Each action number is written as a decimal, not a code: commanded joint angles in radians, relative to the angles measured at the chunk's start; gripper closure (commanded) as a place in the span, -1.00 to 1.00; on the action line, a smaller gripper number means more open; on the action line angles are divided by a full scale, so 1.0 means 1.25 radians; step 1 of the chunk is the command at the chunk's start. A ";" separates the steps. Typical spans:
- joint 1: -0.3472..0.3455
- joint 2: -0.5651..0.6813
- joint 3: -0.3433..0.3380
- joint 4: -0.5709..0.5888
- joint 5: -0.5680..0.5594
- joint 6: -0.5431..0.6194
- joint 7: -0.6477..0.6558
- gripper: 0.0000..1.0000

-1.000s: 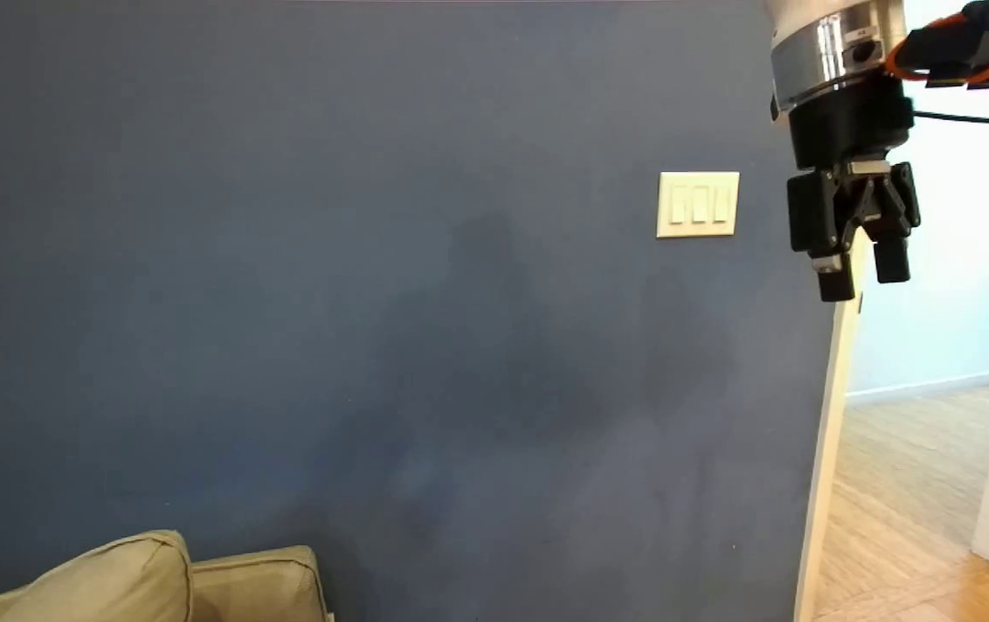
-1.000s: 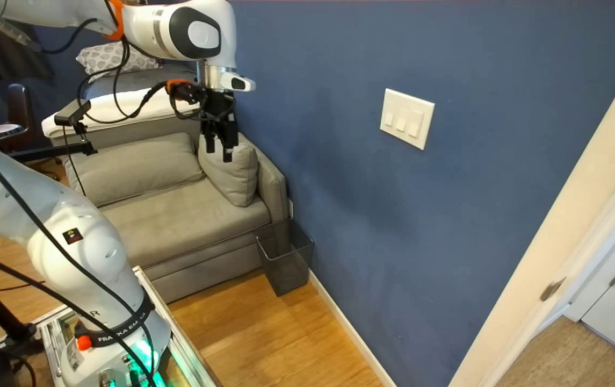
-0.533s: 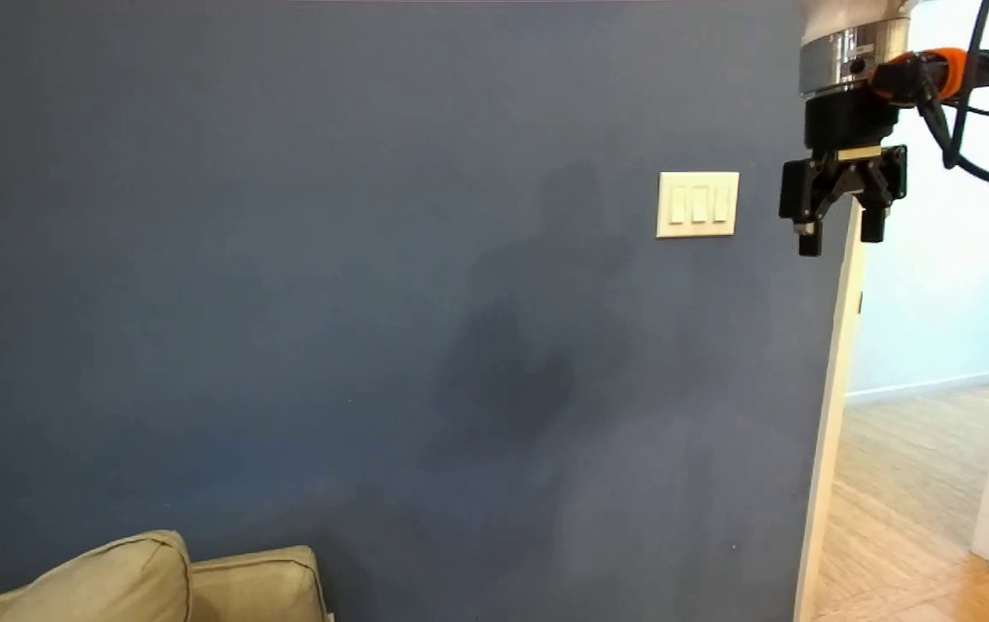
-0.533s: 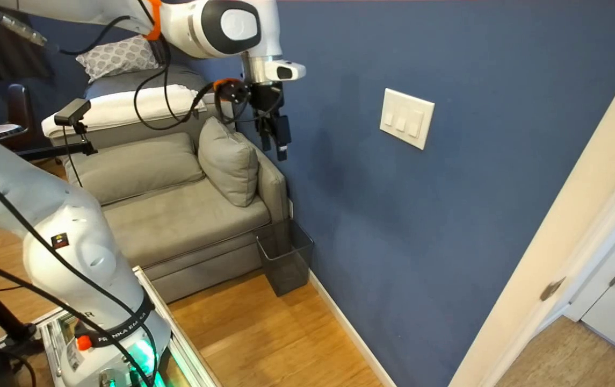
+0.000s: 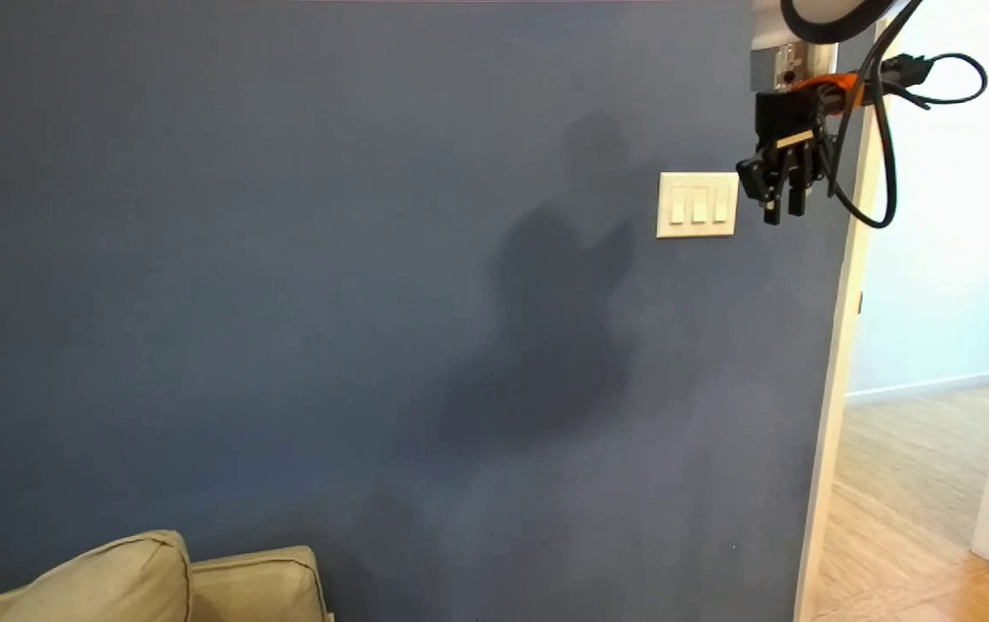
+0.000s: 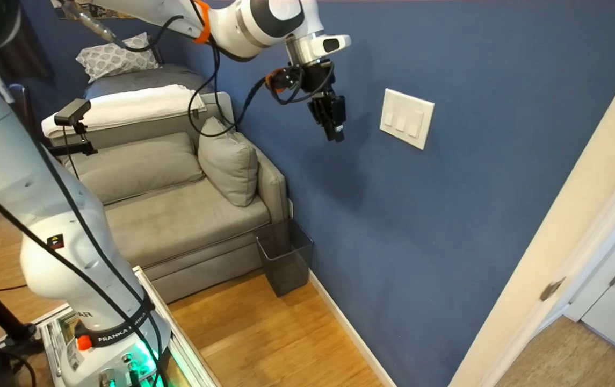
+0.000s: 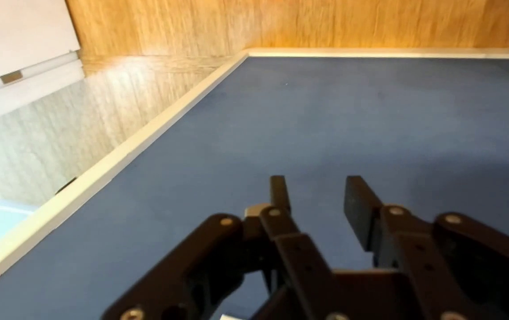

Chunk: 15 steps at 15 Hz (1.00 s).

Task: Flip the middle light switch on the wall

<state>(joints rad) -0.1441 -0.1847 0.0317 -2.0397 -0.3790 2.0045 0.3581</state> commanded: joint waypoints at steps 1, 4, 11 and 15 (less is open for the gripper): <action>0.011 0.107 -0.009 0.131 -0.067 -0.010 0.026 0.80; 0.023 0.091 -0.024 0.107 -0.048 -0.004 0.010 0.72; 0.026 0.123 -0.028 0.141 -0.051 -0.007 0.010 0.93; 0.025 0.136 -0.035 0.149 -0.058 0.004 0.010 1.00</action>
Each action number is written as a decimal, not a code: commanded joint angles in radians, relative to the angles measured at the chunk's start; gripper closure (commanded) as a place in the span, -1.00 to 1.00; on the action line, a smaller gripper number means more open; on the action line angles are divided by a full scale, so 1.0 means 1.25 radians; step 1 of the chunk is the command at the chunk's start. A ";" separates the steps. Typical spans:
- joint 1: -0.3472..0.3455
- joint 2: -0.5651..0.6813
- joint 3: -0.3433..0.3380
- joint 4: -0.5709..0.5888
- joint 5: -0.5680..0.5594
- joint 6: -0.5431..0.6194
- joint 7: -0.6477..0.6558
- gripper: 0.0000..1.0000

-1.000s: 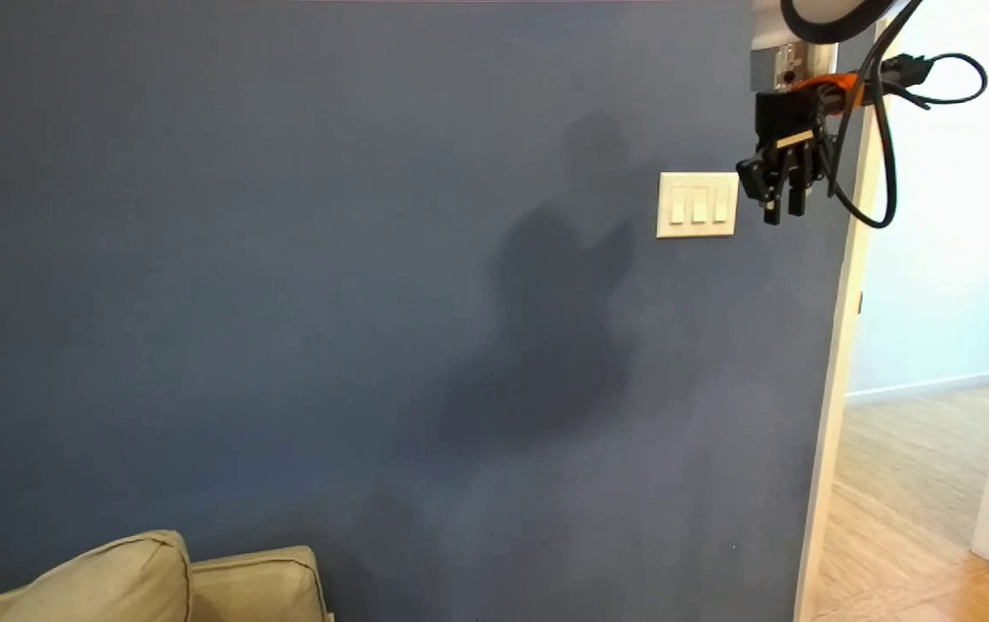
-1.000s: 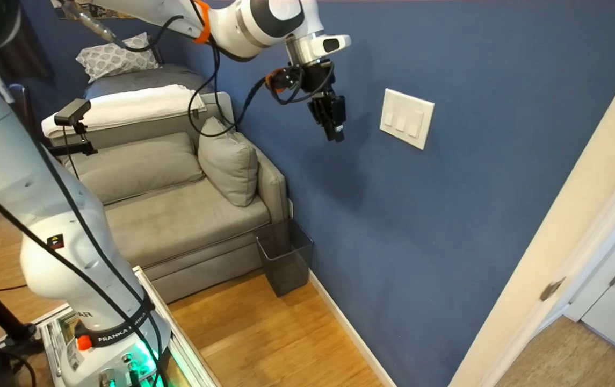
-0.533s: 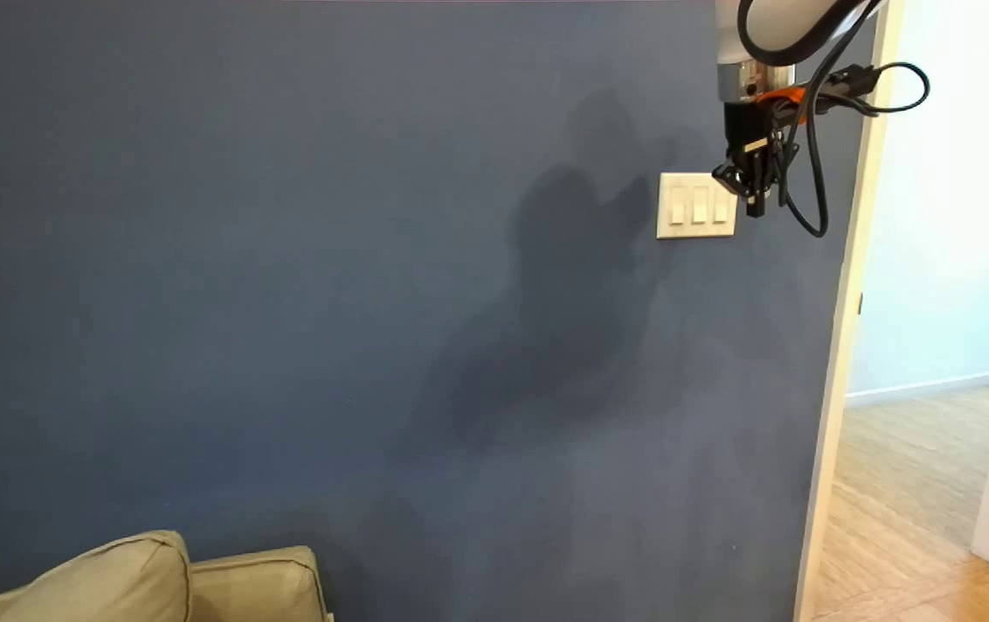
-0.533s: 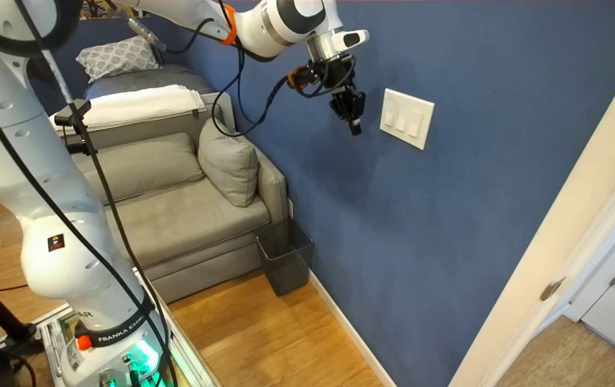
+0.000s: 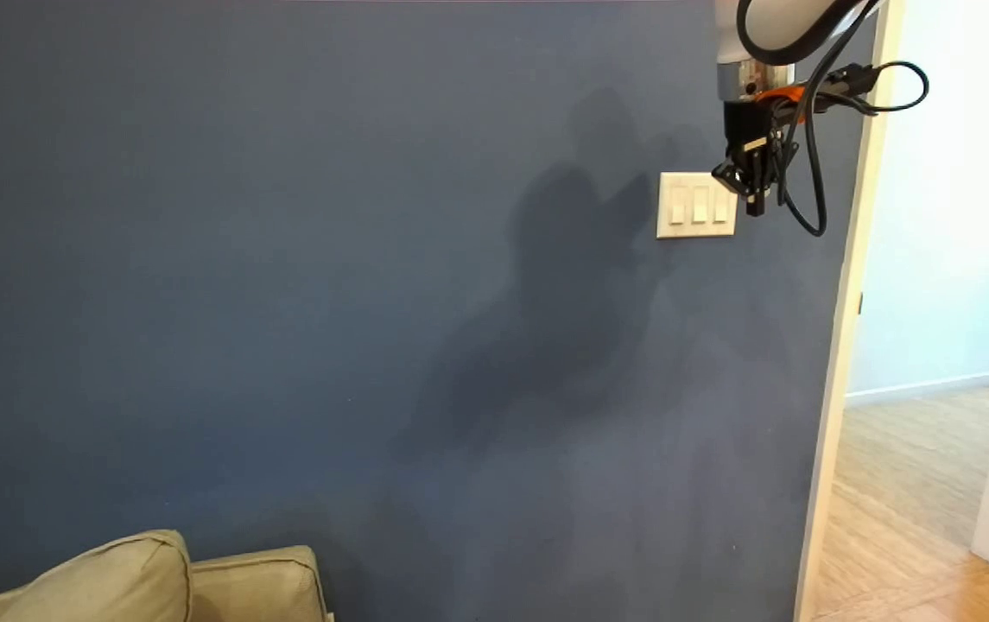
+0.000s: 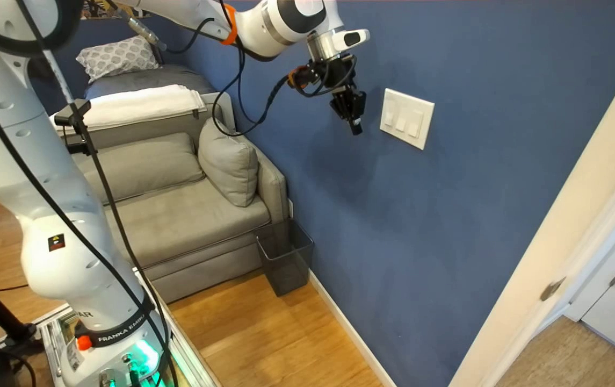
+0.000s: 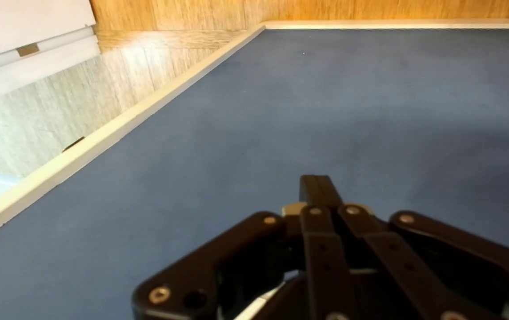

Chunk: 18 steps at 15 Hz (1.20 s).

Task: Flip the middle light switch on the wall

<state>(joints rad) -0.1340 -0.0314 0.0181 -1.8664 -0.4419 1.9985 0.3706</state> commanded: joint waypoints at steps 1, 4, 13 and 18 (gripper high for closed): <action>0.018 0.015 -0.027 0.008 -0.018 0.020 0.004 1.00; 0.018 0.028 -0.038 0.011 -0.042 0.051 0.008 1.00; 0.025 0.064 -0.052 0.029 -0.094 0.179 -0.001 1.00; 0.027 0.082 -0.063 0.028 -0.109 0.237 0.001 1.00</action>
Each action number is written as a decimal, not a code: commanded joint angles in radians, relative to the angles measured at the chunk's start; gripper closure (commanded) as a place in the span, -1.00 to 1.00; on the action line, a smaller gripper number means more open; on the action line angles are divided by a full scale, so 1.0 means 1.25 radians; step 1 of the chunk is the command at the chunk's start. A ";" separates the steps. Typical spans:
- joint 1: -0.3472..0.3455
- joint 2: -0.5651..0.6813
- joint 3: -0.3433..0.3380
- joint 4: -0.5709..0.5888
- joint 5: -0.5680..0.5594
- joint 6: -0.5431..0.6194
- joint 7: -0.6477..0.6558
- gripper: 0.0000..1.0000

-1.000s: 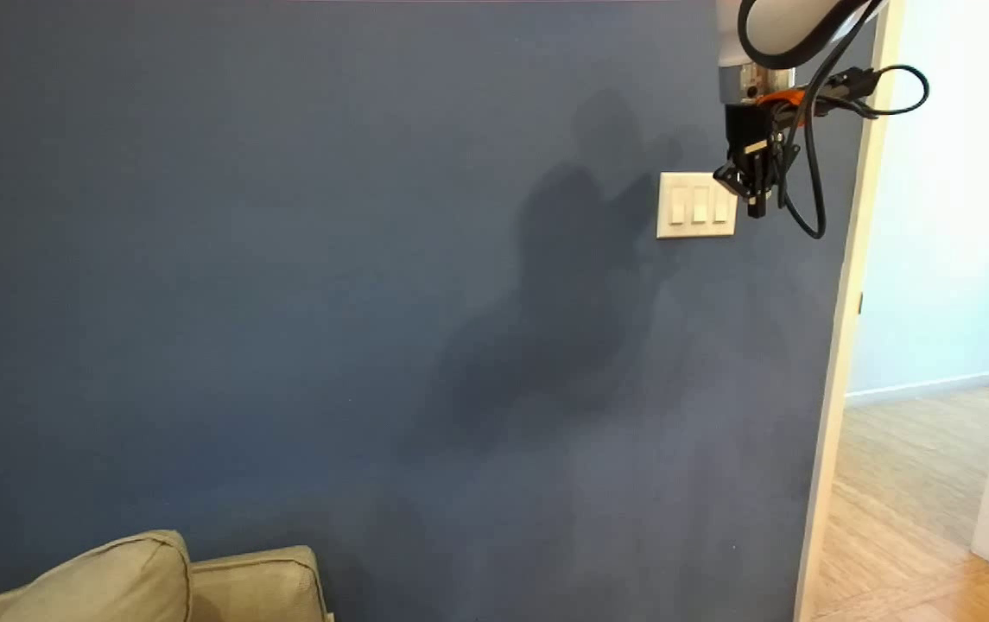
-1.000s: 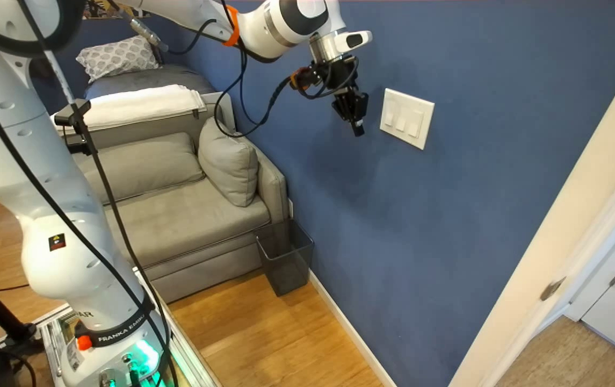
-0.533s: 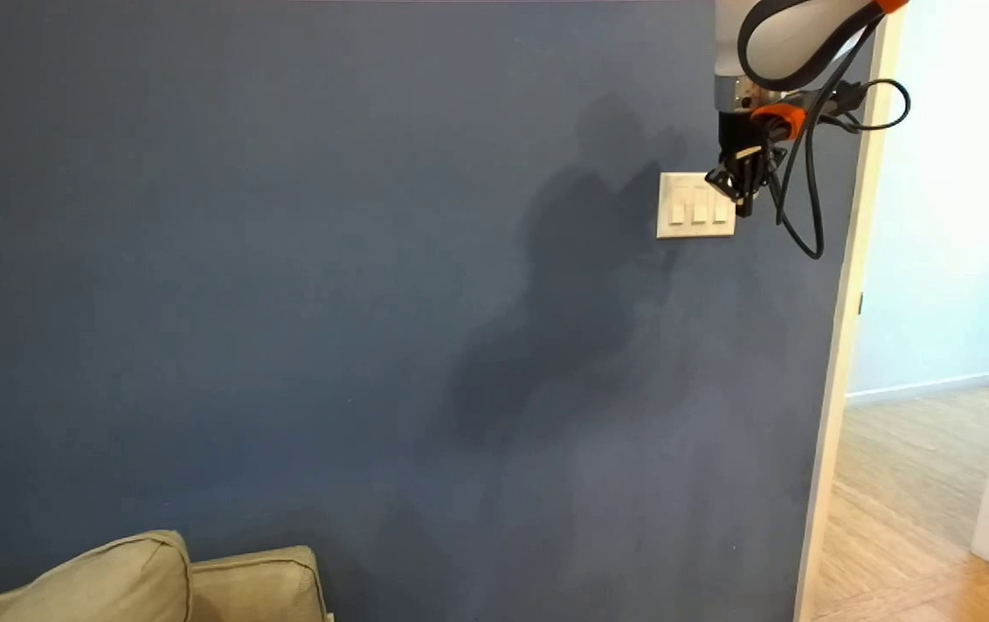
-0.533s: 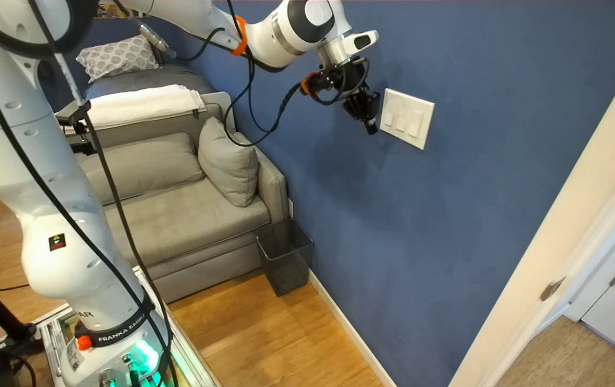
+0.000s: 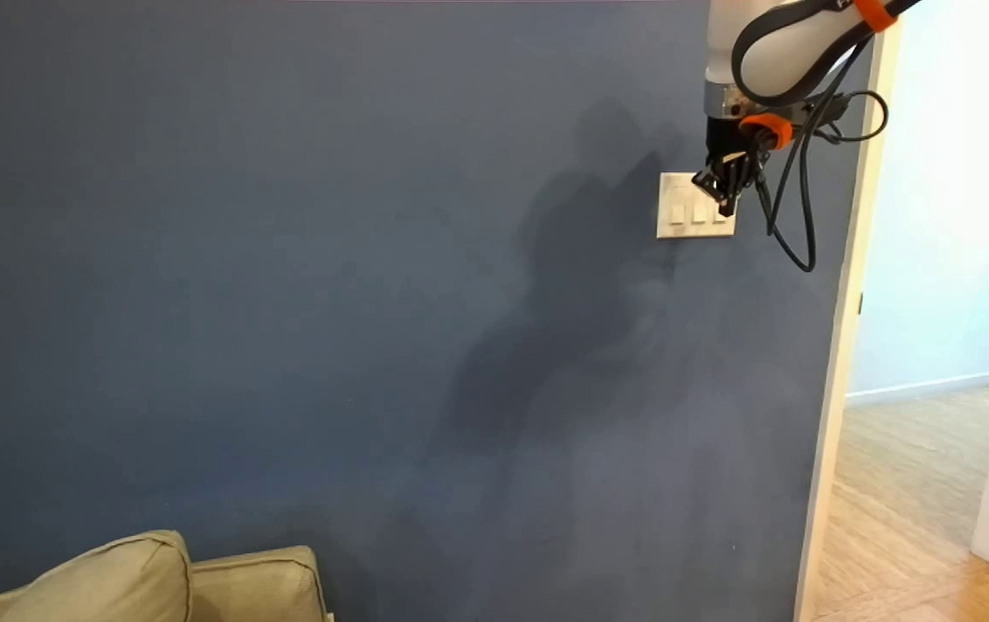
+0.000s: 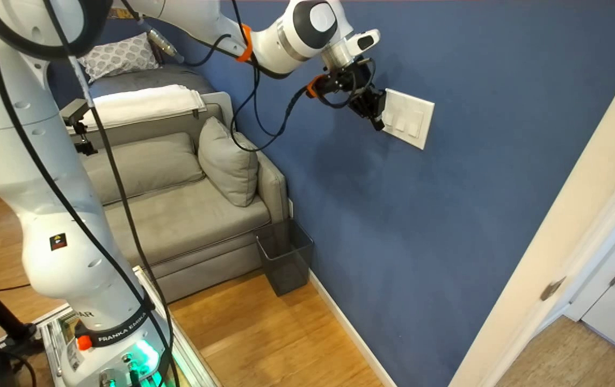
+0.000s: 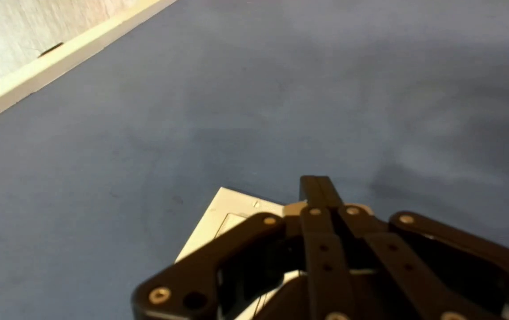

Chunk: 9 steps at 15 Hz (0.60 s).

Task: Flip the middle light switch on the wall

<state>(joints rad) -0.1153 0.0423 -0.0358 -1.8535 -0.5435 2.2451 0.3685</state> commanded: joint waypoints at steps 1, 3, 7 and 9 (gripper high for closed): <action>0.012 0.028 -0.023 0.018 -0.030 0.056 0.003 1.00; 0.013 0.038 -0.031 0.019 -0.045 0.076 0.012 1.00; 0.013 0.047 -0.045 0.010 -0.062 0.137 0.013 1.00; 0.014 0.052 -0.050 0.007 -0.067 0.177 0.018 1.00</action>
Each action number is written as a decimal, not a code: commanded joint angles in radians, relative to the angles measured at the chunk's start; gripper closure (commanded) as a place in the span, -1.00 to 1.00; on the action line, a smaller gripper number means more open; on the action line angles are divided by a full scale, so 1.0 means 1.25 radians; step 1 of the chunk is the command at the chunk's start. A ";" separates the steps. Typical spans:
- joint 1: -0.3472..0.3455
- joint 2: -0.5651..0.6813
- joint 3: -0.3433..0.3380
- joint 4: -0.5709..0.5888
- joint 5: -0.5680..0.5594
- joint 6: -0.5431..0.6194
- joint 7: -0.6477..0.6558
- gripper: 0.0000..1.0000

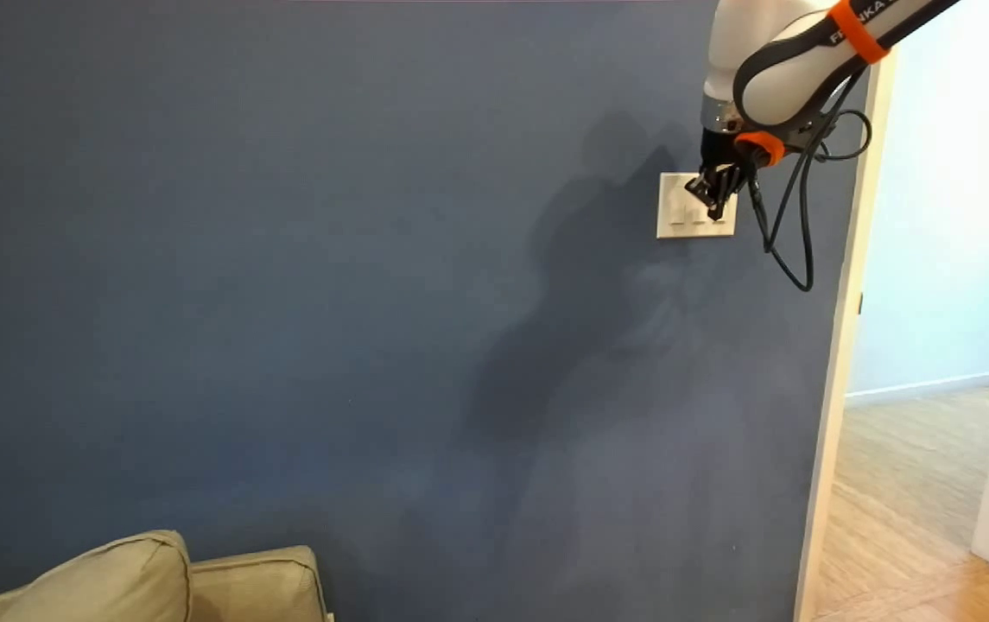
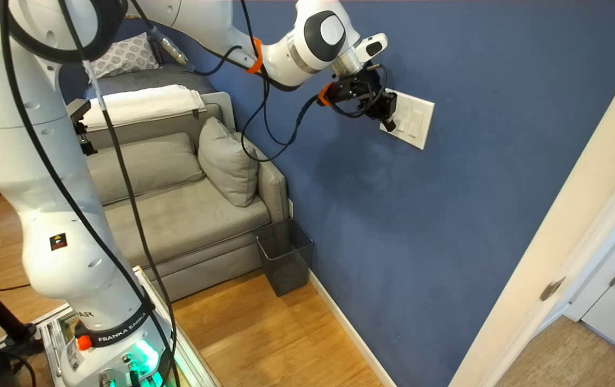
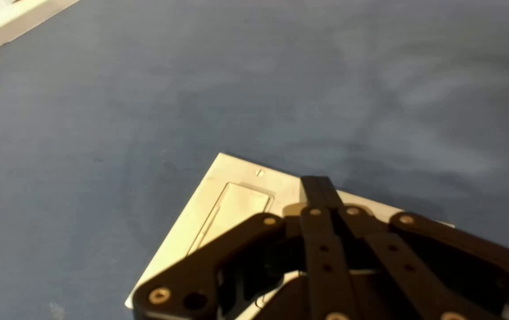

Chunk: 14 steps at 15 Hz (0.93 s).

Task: Flip the middle light switch on the wall

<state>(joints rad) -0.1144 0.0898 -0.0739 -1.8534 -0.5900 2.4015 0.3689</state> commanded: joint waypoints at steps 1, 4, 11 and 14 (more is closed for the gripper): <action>0.014 0.016 -0.022 0.007 -0.030 0.068 0.018 1.00; 0.015 0.026 -0.026 0.007 -0.023 0.091 0.009 1.00; 0.022 0.042 -0.042 0.007 -0.048 0.134 0.030 1.00; 0.026 0.044 -0.044 0.008 -0.038 0.122 0.020 1.00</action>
<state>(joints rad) -0.0989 0.1253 -0.1078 -1.8555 -0.6160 2.5338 0.3725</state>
